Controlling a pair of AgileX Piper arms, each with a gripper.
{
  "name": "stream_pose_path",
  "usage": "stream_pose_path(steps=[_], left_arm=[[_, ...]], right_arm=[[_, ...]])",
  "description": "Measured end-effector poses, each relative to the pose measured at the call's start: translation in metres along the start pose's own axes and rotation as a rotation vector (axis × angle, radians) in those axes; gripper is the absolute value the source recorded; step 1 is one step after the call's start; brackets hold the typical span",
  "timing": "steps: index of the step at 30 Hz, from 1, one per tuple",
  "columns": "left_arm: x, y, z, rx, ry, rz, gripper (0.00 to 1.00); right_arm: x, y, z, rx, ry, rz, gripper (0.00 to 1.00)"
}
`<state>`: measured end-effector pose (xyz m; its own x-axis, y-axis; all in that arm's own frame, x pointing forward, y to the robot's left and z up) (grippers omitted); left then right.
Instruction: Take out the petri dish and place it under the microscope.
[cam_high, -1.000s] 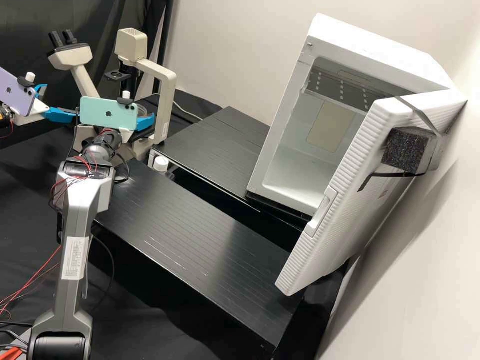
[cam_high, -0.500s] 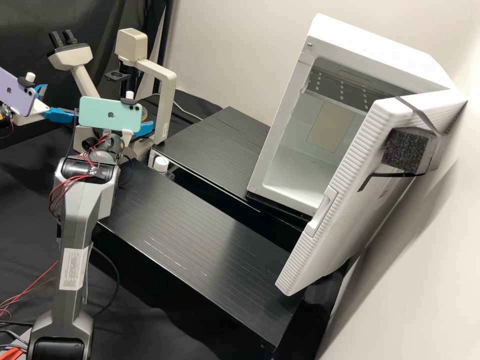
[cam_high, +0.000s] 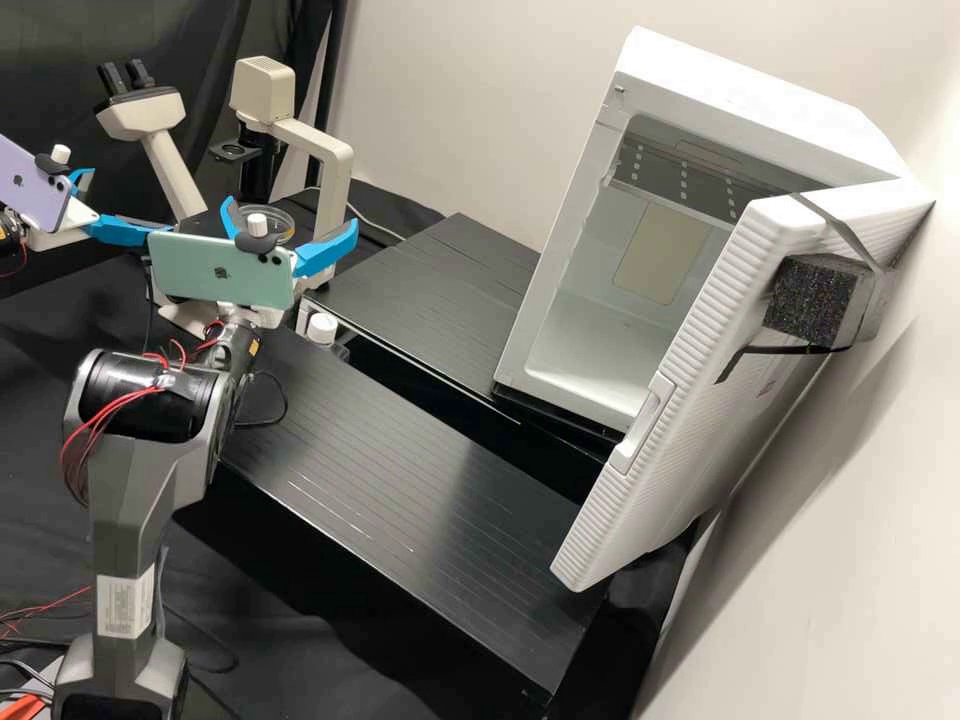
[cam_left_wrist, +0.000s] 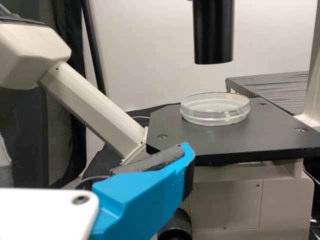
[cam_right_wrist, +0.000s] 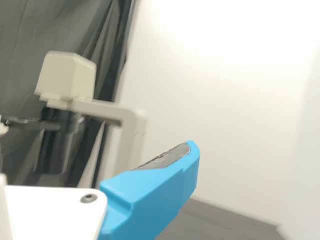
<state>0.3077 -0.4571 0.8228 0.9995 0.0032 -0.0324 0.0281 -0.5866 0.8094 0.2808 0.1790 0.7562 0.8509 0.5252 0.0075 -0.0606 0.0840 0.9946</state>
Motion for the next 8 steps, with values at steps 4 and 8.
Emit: stream_pose_path(steps=[4,8], left_arm=[[0.000,0.000,0.000,0.000,0.000,0.000,1.00],[0.000,0.000,0.000,0.000,0.000,0.000,1.00]], right_arm=[[-0.024,0.008,0.008,-0.003,-0.034,-0.012,1.00],[-0.045,0.014,0.019,0.074,-0.066,-0.033,1.00]])
